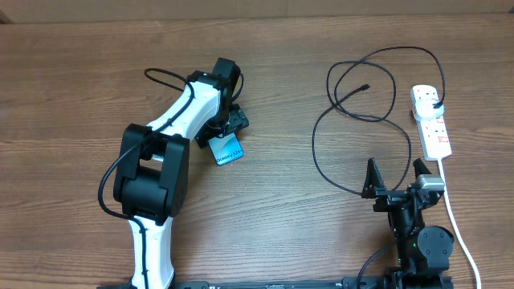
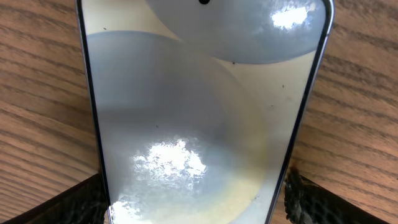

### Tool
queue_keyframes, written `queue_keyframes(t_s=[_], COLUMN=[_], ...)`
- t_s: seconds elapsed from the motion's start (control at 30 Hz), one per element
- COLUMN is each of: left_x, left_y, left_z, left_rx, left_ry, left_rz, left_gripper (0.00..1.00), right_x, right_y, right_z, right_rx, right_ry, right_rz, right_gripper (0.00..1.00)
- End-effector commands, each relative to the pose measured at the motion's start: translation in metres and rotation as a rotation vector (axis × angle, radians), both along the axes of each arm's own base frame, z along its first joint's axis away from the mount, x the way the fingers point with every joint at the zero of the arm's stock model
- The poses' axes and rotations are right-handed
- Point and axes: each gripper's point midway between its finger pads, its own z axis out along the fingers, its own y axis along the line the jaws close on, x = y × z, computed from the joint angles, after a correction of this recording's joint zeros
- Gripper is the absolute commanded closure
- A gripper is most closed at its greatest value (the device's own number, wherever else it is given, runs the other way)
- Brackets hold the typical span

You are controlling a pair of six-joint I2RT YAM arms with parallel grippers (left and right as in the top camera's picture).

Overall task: Plug charger to phone and switch on socket
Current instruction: 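Close the left gripper on the phone's edge, then lift the phone upright with the left gripper toward the right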

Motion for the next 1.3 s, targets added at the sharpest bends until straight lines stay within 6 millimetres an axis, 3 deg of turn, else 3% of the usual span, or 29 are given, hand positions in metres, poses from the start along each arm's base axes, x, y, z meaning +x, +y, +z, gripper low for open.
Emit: queue_keyframes(t_s=[0.0,0.23,0.4,0.73,1.0,1.17,1.27], left_x=[-0.041,-0.041,-0.039,-0.014,-0.015,-0.020,-0.021], left_y=[0.013,0.013,0.012,0.002,-0.026,-0.062,-0.095], left_z=[-0.065,-0.065,-0.061,-0.014,0.036,0.061,0.084], left_rx=[0.045,0.045,0.044,0.029,-0.132,-0.347,-0.568], left_ry=[0.187,0.188,0.187,0.176,0.232,0.259,0.264], left_rz=[0.028,0.028,0.024,-0.019,-0.132,-0.189,-0.217], left_gripper=[0.12,0.22,0.24,0.26,0.25,0.24,0.24], right_x=[0.000,0.000,0.000,0.000,0.000,0.000,0.000], right_y=[0.002,0.002,0.002,0.002,0.002,0.002,0.002], right_z=[-0.002,-0.002,-0.002,-0.002,-0.002,-0.002,-0.002], right_rx=[-0.007,-0.007,-0.007,-0.007,-0.007,-0.007,-0.007], right_ry=[-0.003,-0.003,-0.003,-0.003,-0.003,-0.003,-0.003], right_rz=[0.008,0.008,0.008,0.008,0.008,0.008,0.008], right_gripper=[0.00,0.00,0.00,0.00,0.00,0.00,0.00])
